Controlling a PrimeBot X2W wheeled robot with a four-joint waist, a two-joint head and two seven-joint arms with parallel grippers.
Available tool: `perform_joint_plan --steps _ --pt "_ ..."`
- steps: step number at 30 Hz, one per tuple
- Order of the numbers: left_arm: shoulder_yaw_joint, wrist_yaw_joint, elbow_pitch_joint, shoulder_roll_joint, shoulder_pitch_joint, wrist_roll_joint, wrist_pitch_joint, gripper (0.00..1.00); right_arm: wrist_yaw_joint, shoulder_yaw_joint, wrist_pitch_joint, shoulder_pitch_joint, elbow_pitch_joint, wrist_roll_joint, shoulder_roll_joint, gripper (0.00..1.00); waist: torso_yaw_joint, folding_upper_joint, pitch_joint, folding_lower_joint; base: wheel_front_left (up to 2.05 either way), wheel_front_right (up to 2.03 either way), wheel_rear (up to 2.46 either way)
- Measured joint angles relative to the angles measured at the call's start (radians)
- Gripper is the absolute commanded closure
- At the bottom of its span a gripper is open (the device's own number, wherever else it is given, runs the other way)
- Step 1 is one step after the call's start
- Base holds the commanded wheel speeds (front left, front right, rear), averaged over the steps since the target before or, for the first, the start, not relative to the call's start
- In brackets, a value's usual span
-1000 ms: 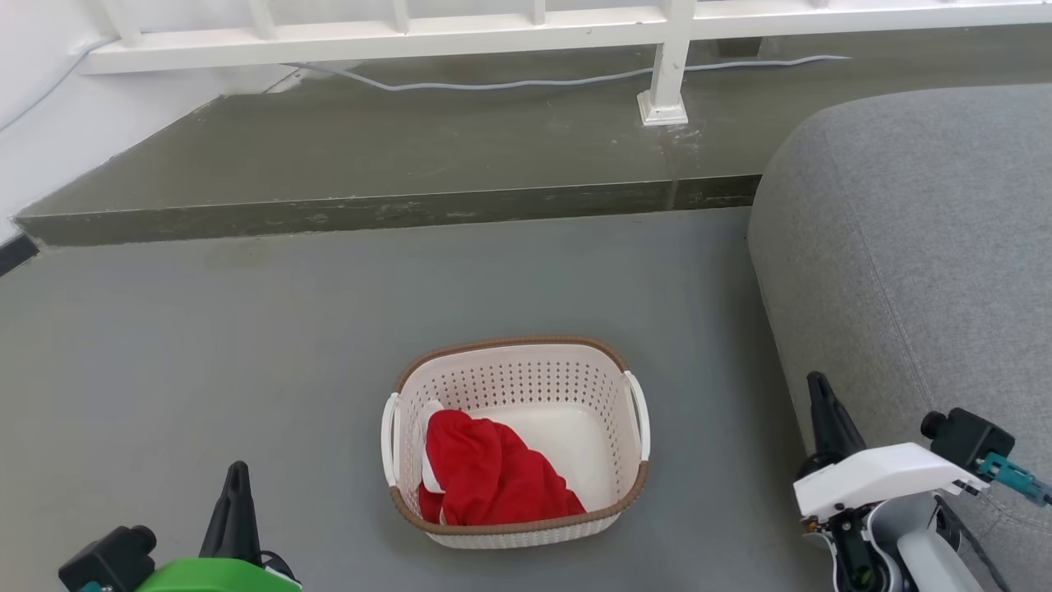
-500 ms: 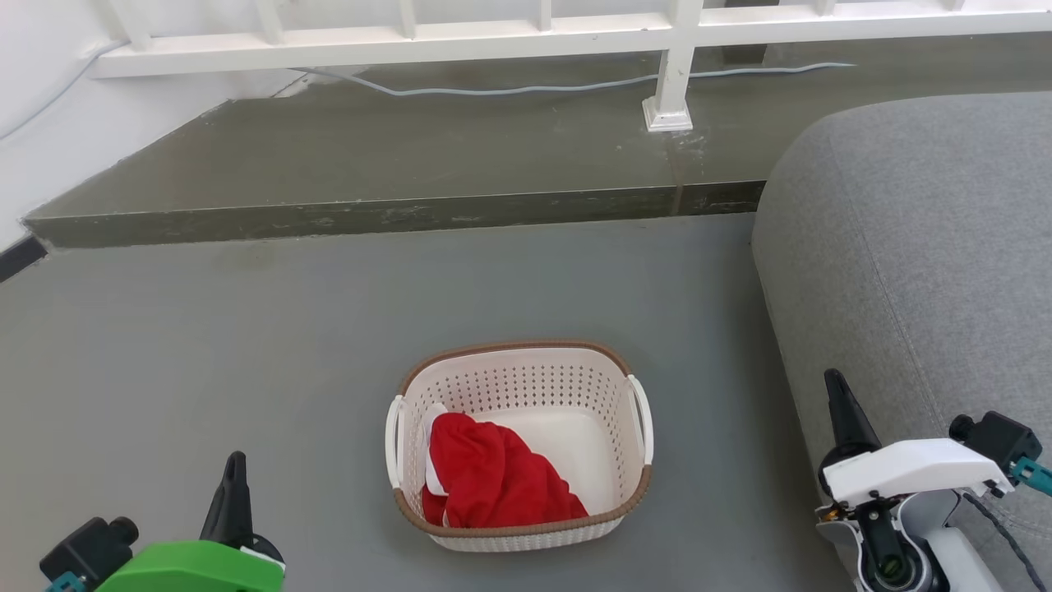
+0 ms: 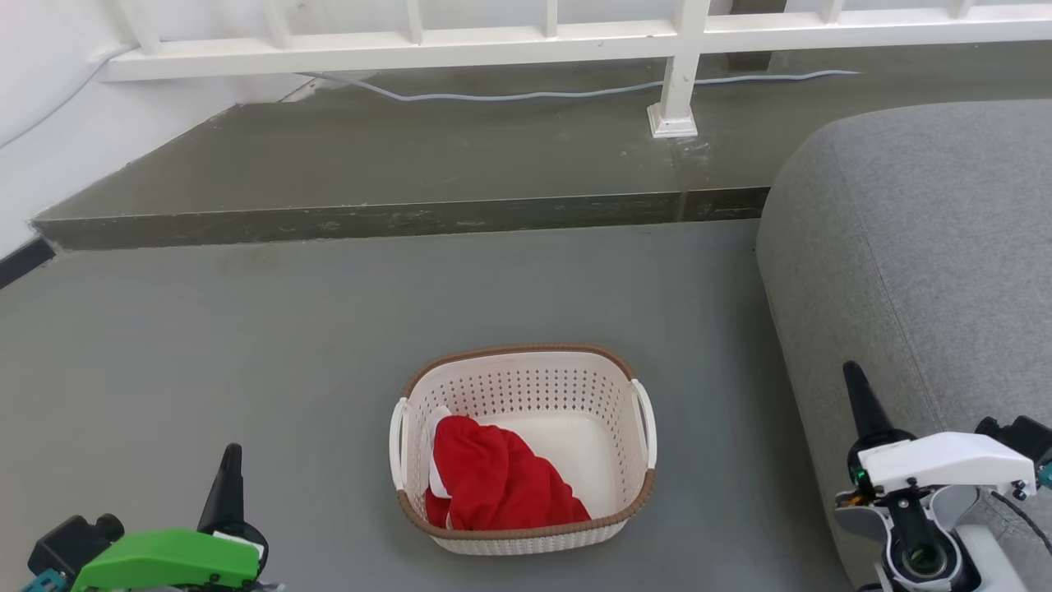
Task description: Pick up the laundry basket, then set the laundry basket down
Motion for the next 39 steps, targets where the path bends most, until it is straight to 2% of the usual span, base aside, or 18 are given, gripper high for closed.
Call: perform_joint_plan --steps 39 --pt "0.046 -0.099 0.099 0.008 -0.104 -0.527 0.103 1.0 0.102 -0.133 0.113 -0.043 0.026 0.511 -0.017 1.0 0.022 0.0 -0.025 0.0 0.0 0.0 0.0"
